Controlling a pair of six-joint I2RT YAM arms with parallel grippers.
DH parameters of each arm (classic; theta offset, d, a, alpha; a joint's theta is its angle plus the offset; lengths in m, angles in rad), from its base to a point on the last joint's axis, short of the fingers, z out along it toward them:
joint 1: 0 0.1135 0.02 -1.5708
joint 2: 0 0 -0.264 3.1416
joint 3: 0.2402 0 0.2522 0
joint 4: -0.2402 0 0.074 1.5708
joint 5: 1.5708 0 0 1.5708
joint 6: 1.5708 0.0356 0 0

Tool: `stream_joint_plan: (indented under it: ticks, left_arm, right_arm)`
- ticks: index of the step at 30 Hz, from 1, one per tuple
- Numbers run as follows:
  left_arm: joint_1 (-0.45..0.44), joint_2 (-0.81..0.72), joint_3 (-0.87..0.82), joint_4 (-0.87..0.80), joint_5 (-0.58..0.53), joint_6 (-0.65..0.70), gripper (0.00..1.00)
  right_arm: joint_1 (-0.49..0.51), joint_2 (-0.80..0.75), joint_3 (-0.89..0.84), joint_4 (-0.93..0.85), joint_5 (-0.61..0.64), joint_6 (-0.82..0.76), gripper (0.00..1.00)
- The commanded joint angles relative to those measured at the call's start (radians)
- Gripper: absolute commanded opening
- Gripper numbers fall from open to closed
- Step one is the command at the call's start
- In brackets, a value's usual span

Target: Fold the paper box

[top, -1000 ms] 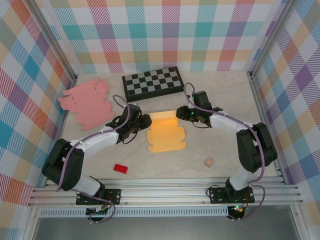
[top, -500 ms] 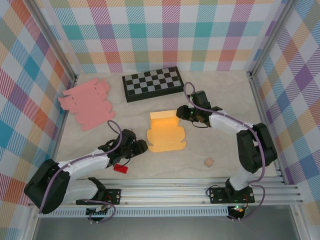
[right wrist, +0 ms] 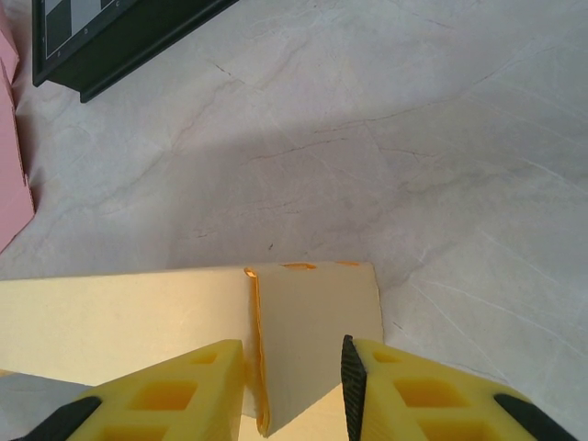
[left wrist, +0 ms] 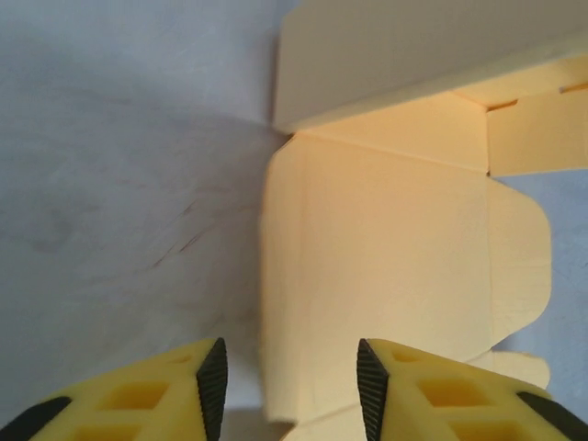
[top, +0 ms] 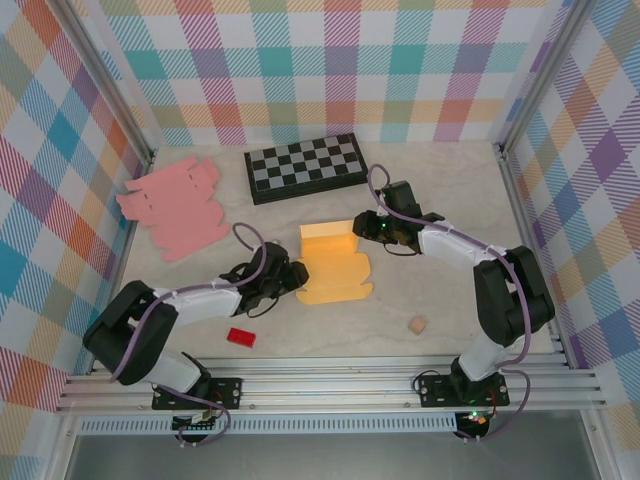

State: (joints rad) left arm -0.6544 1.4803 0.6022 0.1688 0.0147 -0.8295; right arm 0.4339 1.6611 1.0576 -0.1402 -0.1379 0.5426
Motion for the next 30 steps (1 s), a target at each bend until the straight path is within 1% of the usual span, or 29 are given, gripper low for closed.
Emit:
stream_joint_plan:
  ticks: [1, 2, 5, 6, 7, 9, 12, 14, 15, 16, 19, 22, 24, 27, 29, 30]
  left_arm:
    - [-0.01, 0.065, 0.035, 0.05, 0.009, 0.019, 0.33]
    - [-0.011, 0.077, 0.037, 0.06, 0.015, 0.019, 0.29]
    - [-0.013, 0.089, 0.038, 0.077, 0.018, 0.026, 0.12]
    - [-0.013, 0.084, 0.039, 0.077, 0.02, 0.044, 0.04]
    - [-0.013, 0.071, 0.042, 0.068, 0.019, 0.071, 0.0]
    - [-0.013, 0.031, 0.063, 0.0, -0.006, 0.134, 0.0]
    - [-0.011, -0.041, 0.161, -0.228, -0.069, 0.288, 0.0]
    - [-0.008, -0.076, 0.249, -0.395, -0.091, 0.404, 0.0]
    - [-0.006, -0.085, 0.307, -0.506, -0.1, 0.468, 0.0]
    - [-0.004, -0.087, 0.367, -0.598, -0.11, 0.527, 0.0]
    - [-0.002, -0.077, 0.549, -0.85, -0.148, 0.669, 0.0]
    - [-0.001, -0.057, 0.726, -1.05, -0.194, 0.793, 0.0]
    - [-0.002, -0.027, 0.853, -1.176, -0.207, 0.877, 0.0]
    - [-0.004, 0.035, 1.05, -1.388, -0.268, 0.983, 0.0]
    - [-0.014, 0.075, 1.161, -1.519, -0.334, 1.029, 0.0]
    - [-0.029, 0.086, 1.204, -1.565, -0.394, 1.047, 0.0]
  right_arm:
    - [0.007, -0.003, 0.004, -0.07, 0.033, 0.005, 0.35]
    - [0.006, -0.004, 0.003, -0.07, 0.031, 0.006, 0.35]
    - [0.005, -0.008, 0.002, -0.067, 0.03, 0.007, 0.35]
    - [0.005, -0.011, 0.002, -0.068, 0.029, 0.006, 0.36]
    - [0.005, -0.012, 0.004, -0.067, 0.029, 0.005, 0.36]
    - [0.004, -0.02, 0.004, -0.067, 0.027, 0.003, 0.38]
    - [0.004, -0.052, 0.018, -0.077, 0.014, -0.023, 0.46]
    - [0.0, -0.087, 0.046, -0.105, 0.008, -0.061, 0.53]
    - [-0.005, -0.11, 0.073, -0.134, 0.005, -0.089, 0.58]
    - [-0.011, -0.133, 0.103, -0.165, 0.003, -0.119, 0.6]
    - [-0.034, -0.211, 0.181, -0.254, 0.025, -0.196, 0.65]
    - [-0.057, -0.301, 0.221, -0.309, 0.074, -0.255, 0.7]
    - [-0.061, -0.353, 0.231, -0.337, 0.119, -0.294, 0.7]
    - [-0.061, -0.428, 0.222, -0.363, 0.167, -0.331, 0.71]
    - [-0.062, -0.471, 0.198, -0.361, 0.177, -0.335, 0.71]
    - [-0.062, -0.492, 0.181, -0.356, 0.177, -0.333, 0.71]
